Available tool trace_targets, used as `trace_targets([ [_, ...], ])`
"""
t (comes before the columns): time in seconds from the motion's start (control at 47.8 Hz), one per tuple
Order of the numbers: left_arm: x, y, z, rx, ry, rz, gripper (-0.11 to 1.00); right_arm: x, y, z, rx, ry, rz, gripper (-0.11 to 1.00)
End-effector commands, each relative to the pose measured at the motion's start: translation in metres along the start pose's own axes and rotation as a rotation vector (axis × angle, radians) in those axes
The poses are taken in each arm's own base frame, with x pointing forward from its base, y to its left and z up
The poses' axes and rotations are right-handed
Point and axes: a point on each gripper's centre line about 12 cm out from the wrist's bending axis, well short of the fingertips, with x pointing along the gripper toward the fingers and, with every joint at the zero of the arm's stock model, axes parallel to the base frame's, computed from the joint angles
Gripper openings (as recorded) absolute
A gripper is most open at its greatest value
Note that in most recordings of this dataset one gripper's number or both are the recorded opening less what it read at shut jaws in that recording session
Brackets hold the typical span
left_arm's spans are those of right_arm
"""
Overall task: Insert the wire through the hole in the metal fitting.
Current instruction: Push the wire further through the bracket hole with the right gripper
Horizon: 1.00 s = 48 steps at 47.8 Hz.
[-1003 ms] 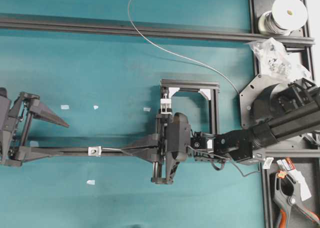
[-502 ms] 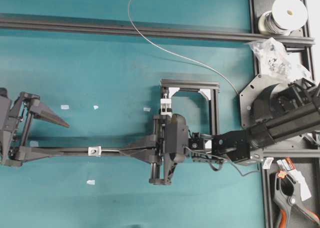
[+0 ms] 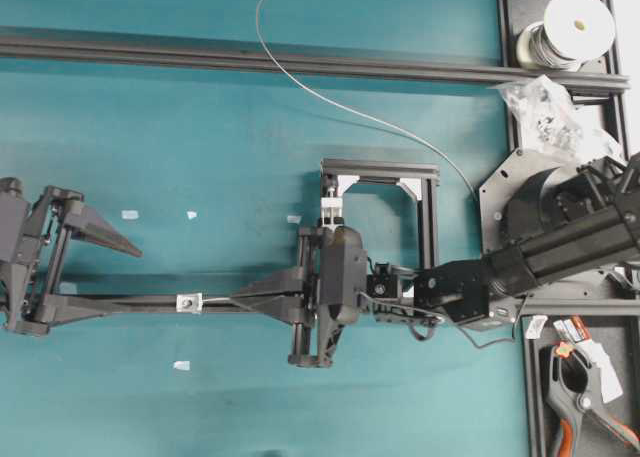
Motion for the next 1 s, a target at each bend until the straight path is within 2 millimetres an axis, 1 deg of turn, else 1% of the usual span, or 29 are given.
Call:
trace_targets([
  [0.0, 0.002, -0.001, 0.009, -0.003, -0.032, -0.002, 0.77, 0.005, 0.003, 0.009, 0.01, -0.028, 0.004, -0.01],
  [0.376, 0.003, -0.002, 0.01, -0.002, -0.036, -0.004, 0.77, 0.012, 0.001, 0.01, 0.012, -0.034, -0.008, -0.01],
  [0.836, 0.004, 0.0, 0.011, -0.004, -0.04, 0.001, 0.77, 0.019, 0.004, 0.014, -0.002, -0.05, -0.006, -0.01],
  [0.982, 0.007, 0.0, 0.01, -0.004, -0.033, 0.003, 0.77, 0.024, 0.006, 0.014, -0.004, -0.052, -0.003, -0.01],
])
